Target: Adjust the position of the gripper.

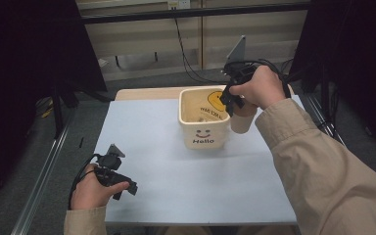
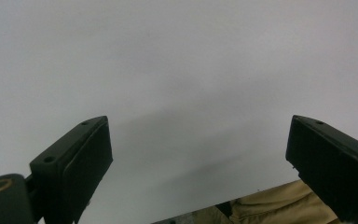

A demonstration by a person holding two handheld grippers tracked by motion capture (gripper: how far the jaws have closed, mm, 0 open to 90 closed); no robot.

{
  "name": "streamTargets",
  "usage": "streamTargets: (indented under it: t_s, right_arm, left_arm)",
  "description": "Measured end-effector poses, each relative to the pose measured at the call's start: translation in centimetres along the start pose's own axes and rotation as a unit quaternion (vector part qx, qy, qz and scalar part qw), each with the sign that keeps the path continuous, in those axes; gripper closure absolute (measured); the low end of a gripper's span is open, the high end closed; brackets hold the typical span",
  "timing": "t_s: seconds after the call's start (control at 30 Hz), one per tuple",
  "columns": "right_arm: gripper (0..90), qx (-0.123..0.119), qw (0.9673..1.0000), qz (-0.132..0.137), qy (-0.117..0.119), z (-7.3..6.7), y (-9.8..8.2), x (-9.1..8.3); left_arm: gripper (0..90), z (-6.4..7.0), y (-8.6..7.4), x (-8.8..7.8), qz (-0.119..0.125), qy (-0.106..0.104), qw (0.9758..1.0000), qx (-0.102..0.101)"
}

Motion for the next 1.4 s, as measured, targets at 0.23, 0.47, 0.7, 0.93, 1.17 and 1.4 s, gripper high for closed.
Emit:
streamTargets:
  t_s: [0.23, 0.47, 0.7, 0.93, 1.17, 1.4]
  right_arm:
    - [21.3, 0.003, 1.0000, 0.004, 0.003, 0.1, 0.8, -0.7]
    - [21.4, 0.008, 0.9999, 0.004, 0.007, 0.5, 1.3, -1.4]
    - [21.4, 0.015, 0.9998, 0.012, 0.008, 1.3, 2.0, -2.9]
    - [21.5, 0.022, 0.9996, 0.020, 0.002, 2.0, 2.6, -5.0]
    - [21.7, 0.021, 0.9995, 0.023, -0.002, 1.9, 3.3, -6.7]
    - [21.7, 0.017, 0.9995, 0.024, -0.010, 1.3, 3.9, -7.6]
  left_arm:
    - [6.9, 0.1, 0.0, -0.1, -0.003, -0.002, 1.0000, 0.005]
    - [6.9, 0.0, 0.0, 0.0, 0.000, 0.001, 1.0000, 0.000]
    - [7.0, 0.0, 0.0, 0.0, -0.002, 0.001, 1.0000, 0.006]
    - [7.0, -0.1, 0.1, 0.1, -0.001, 0.002, 1.0000, 0.004]
    - [7.1, -0.1, 0.0, 0.1, -0.001, 0.002, 1.0000, -0.001]
    - [7.1, -0.1, 0.0, 0.1, -0.002, -0.002, 1.0000, -0.004]
Point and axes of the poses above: each handheld gripper's, and its own axes: x roughly forward along the jaws, y roughly out of its top, z roughly to its right, the point moved 9 cm from there along x, roughly forward along the jaws, and after that the axes turned 9 degrees about y, right-handed, at the moved point
